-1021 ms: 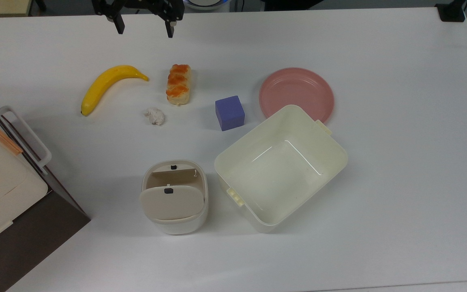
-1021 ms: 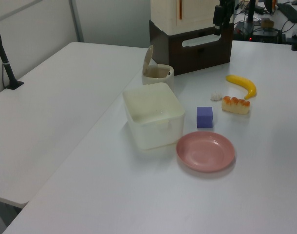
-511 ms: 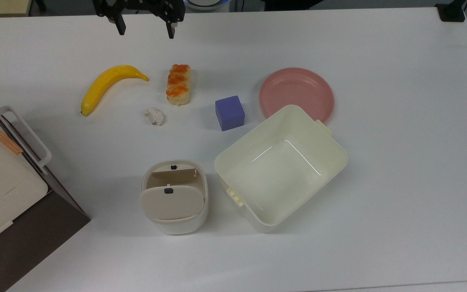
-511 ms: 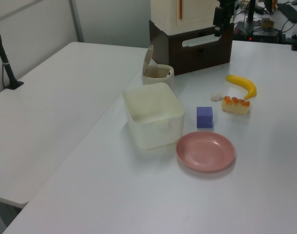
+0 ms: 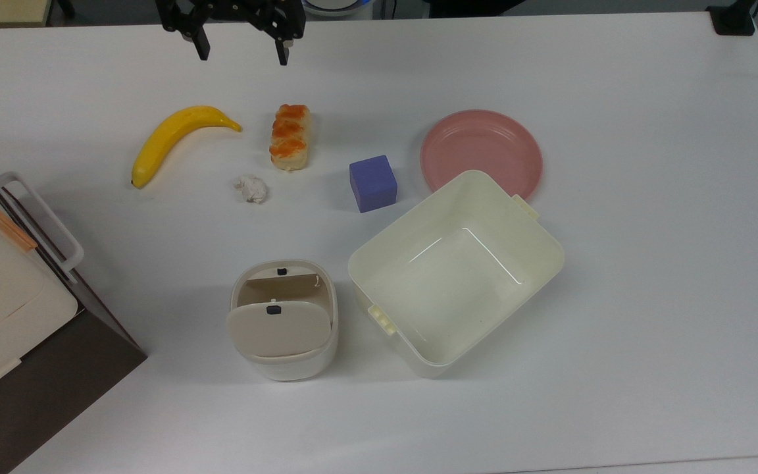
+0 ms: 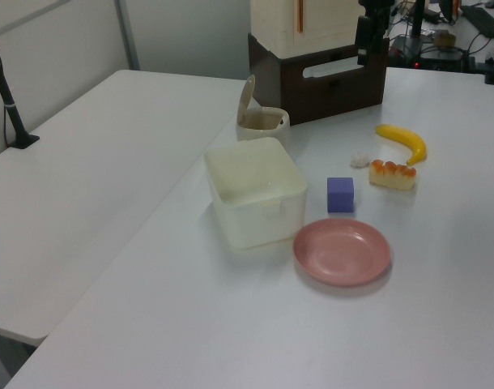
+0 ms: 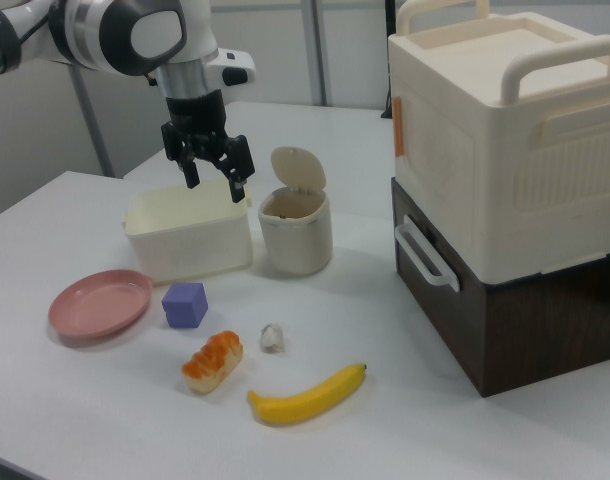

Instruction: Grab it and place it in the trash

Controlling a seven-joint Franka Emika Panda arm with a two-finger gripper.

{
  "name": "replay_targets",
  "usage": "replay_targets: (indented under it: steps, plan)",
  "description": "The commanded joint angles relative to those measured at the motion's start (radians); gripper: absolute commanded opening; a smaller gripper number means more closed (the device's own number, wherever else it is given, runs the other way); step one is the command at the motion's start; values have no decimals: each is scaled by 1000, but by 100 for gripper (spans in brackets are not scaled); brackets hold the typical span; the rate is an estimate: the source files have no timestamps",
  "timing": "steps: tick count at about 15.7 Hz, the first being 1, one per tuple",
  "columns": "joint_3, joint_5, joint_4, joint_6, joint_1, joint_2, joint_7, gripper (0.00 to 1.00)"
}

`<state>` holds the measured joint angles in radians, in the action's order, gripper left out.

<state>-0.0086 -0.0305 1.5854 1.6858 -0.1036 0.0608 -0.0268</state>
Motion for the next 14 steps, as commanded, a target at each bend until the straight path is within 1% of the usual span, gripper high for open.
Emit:
replay_targets:
  steps: [1,3,5,6,8,10,11,12,13,14]
  plan:
    - [-17,6,31,-2,24,-26,-16,100]
    - [-16,9,33,3,28,-21,-10,100]
    - [-13,33,30,3,35,4,-2,100]
    - [-13,47,30,5,54,19,5,100]
    - [-14,81,21,26,78,68,40,100]
    - [-14,98,4,86,82,117,114,100]
    - [-14,136,-1,116,108,149,176,100]
    - [-13,174,-1,133,117,169,210,100]
    - [-13,207,1,146,117,181,241,100]
    - [-13,222,7,149,117,186,254,100]
